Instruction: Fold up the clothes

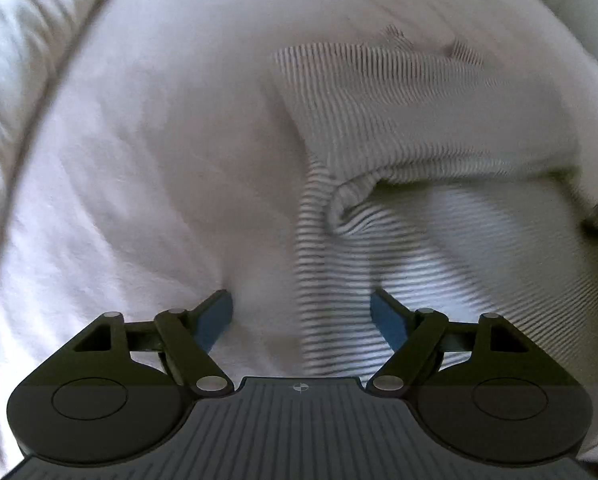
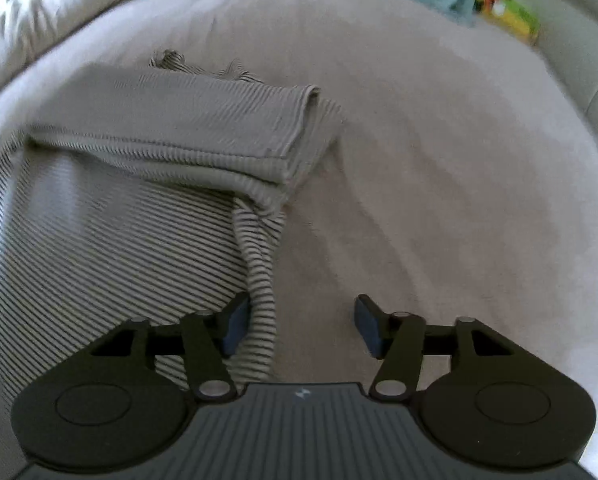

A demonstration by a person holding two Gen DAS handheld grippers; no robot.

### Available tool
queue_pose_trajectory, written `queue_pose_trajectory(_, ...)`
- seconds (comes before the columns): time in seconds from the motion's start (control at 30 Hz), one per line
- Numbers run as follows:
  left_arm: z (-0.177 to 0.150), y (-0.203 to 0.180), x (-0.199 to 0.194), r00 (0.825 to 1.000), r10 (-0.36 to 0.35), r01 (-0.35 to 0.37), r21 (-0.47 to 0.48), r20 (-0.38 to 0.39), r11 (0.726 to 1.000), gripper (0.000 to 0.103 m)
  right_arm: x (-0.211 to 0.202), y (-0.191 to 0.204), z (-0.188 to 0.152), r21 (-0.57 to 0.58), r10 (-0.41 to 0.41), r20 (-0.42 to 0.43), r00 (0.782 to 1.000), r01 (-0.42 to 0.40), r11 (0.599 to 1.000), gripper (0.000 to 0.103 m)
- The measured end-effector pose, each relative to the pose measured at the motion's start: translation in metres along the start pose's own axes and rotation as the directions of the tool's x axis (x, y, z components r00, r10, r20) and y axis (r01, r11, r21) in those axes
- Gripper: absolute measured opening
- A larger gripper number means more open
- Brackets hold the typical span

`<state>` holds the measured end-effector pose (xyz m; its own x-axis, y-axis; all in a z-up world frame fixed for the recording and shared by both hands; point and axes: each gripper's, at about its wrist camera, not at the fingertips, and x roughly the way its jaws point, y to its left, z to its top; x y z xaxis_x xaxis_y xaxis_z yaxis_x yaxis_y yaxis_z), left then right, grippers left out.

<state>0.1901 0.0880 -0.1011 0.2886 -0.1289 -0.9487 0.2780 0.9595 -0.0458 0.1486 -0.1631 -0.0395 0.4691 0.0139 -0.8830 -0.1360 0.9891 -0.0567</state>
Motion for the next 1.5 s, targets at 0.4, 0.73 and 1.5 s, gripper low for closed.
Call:
queue_pose_trajectory(0.4,-0.027,-0.012,-0.011,0.992,-0.050,0.058,0.061,-0.115,0.996,0.093,-0.039,0.015,-0.025,-0.070,0.070,0.021,0.997,-0.068,0.995,0.060)
queue_pose_trajectory(0.73,0.010,0.017,-0.017,0.976,-0.218,0.214,-0.168,-0.010,0.962,0.095,-0.041,-0.024,-0.003,0.111,0.131,0.010,0.991,-0.131,0.985,0.065)
queue_pose_trajectory(1.5,0.158,0.053,0.085,0.921,-0.372,0.390,-0.317,0.119,0.865,0.064,0.097,-0.100,0.131,0.401,0.446,0.045,0.894,-0.425,0.811,0.045)
